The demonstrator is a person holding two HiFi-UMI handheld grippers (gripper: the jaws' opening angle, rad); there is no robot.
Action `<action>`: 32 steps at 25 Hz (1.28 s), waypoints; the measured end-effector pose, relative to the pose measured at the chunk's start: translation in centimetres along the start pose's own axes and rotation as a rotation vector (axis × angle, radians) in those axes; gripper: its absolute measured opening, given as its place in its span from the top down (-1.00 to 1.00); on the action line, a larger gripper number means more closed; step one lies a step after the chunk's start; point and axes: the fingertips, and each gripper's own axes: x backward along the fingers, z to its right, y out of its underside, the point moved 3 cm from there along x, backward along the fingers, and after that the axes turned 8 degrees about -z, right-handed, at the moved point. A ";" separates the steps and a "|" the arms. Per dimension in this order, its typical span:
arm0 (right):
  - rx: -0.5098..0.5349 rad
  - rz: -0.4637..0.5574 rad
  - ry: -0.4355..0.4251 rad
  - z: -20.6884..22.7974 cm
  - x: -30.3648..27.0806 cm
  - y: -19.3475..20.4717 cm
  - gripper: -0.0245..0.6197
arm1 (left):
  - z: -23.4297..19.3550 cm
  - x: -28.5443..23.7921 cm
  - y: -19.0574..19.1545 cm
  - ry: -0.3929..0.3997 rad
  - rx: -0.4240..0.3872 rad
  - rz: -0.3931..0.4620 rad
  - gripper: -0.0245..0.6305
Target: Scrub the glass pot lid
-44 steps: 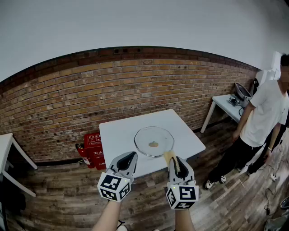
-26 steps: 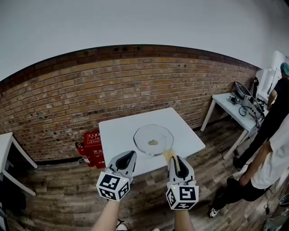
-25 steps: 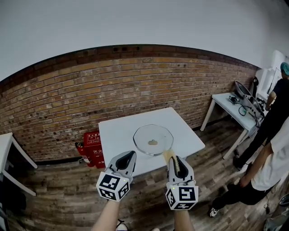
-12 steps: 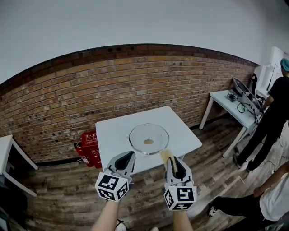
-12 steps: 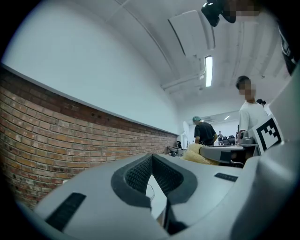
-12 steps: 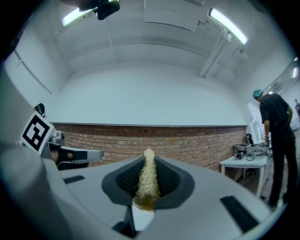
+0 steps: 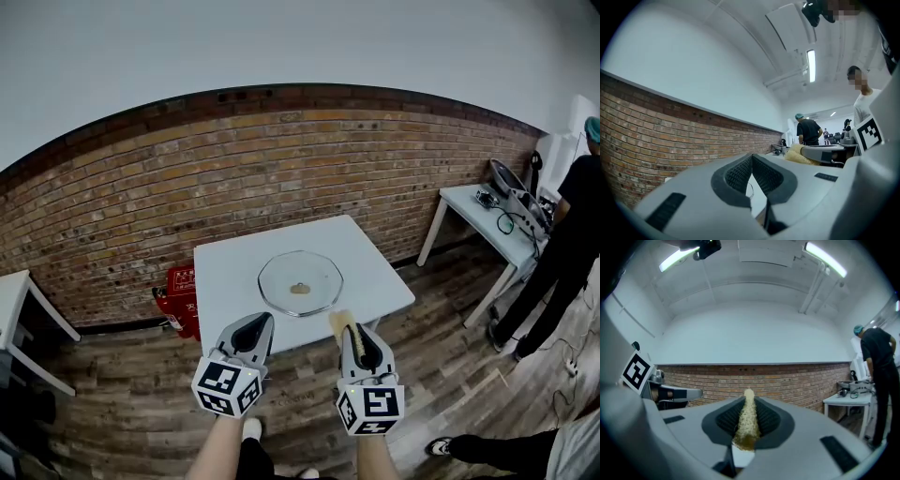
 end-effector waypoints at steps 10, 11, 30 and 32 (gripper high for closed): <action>0.007 -0.001 0.002 2.0 -7.1 1.2 0.74 | -4.6 -6.5 0.8 -0.002 0.003 -0.002 0.89; 0.006 -0.003 0.005 2.3 -8.2 1.2 0.74 | -5.3 -7.6 0.9 0.002 0.004 -0.005 0.89; -0.006 -0.056 0.112 4.9 -29.6 0.2 0.74 | -19.2 -25.9 0.5 0.148 0.042 -0.064 0.89; -0.007 -0.062 0.115 5.9 -30.5 0.3 0.74 | -19.4 -27.0 0.7 0.145 0.046 -0.070 0.89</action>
